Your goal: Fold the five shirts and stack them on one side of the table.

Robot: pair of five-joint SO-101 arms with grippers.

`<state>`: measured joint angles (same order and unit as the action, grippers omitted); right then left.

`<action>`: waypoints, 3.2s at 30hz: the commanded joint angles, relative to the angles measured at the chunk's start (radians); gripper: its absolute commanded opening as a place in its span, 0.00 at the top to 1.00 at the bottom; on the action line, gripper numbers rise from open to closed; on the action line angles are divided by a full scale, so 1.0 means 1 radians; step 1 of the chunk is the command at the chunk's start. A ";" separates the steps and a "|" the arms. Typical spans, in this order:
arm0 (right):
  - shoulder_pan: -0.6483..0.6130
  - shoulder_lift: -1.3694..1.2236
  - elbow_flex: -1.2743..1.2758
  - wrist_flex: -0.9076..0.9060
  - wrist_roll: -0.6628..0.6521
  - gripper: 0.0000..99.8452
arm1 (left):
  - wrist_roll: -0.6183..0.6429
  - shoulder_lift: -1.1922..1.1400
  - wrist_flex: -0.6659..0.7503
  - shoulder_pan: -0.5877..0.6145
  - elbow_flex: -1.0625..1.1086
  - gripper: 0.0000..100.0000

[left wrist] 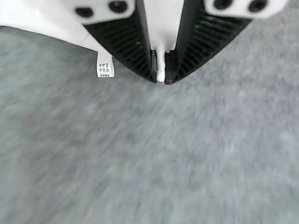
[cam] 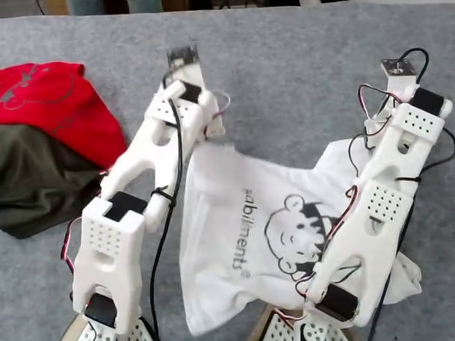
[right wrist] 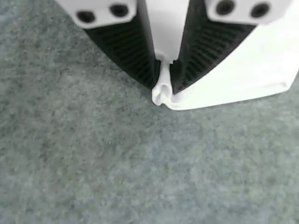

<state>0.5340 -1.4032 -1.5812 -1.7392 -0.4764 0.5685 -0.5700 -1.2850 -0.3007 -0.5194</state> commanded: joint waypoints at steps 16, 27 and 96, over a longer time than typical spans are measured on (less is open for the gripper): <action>0.066 -0.035 -0.090 0.074 0.086 0.99 | 0.060 -0.032 -0.063 0.113 -0.156 0.71; 0.064 -0.035 -0.090 0.074 0.083 0.99 | 0.057 -0.075 -0.316 -0.044 -0.320 0.96; 0.061 -0.036 -0.085 0.080 0.083 0.99 | 0.322 -0.043 -0.224 0.082 -0.209 0.77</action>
<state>0.5462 -1.4415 -1.6441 -1.6870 -0.3951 0.8677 -0.6007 -1.5075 -0.2194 -0.6375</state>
